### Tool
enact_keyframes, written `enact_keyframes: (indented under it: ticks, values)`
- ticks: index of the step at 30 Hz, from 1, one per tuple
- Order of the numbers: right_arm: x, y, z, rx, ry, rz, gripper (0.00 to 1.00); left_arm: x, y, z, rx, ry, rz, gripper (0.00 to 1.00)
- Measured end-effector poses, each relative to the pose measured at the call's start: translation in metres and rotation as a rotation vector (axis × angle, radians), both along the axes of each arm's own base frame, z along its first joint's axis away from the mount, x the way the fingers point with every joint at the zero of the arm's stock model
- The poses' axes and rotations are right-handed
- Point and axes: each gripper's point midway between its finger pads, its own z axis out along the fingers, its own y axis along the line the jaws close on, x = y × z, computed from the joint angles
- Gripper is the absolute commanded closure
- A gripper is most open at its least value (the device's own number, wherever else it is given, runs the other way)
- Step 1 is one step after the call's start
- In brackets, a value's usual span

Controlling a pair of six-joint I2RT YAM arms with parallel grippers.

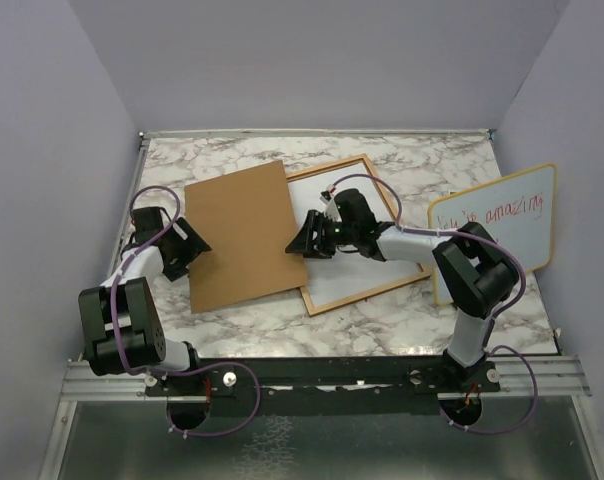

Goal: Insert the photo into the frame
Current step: Pick up the photo frame item at the center of the board.

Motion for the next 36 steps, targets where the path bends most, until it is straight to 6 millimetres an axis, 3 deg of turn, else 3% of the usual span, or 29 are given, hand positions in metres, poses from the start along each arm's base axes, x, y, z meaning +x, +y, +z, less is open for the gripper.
enact_keyframes:
  ticks: [4, 9, 11, 14, 15, 24, 30, 36]
  values:
    - [-0.004, 0.012, 0.020, 0.092, -0.014, 0.044, 0.44, 0.001, -0.001, 0.000, -0.003, -0.008, -0.001, 0.15]
    - [-0.011, 0.024, 0.041, 0.182, -0.024, 0.096, 0.56, 0.002, -0.005, 0.001, -0.025, -0.017, -0.006, 0.15]
    - [-0.013, 0.025, 0.045, 0.193, -0.025, 0.102, 0.67, 0.002, -0.007, 0.001, -0.034, -0.021, -0.007, 0.15]
    - [-0.015, 0.024, 0.050, 0.190, -0.035, 0.107, 0.95, 0.002, -0.009, 0.002, -0.046, -0.022, -0.009, 0.15]
    - [-0.016, 0.023, 0.052, 0.186, -0.043, 0.110, 0.99, 0.002, -0.010, 0.002, -0.051, -0.023, -0.012, 0.14]
    - [-0.013, 0.019, 0.063, 0.104, -0.041, 0.106, 0.99, -0.003, -0.020, 0.004, -0.080, -0.022, -0.033, 0.07]
    - [-0.012, 0.015, 0.083, 0.088, -0.063, 0.085, 0.99, -0.008, -0.025, 0.009, -0.092, -0.022, -0.056, 0.01]
    - [-0.009, 0.007, 0.109, 0.086, -0.115, 0.032, 0.99, -0.008, -0.024, 0.033, -0.064, -0.064, -0.082, 0.01]
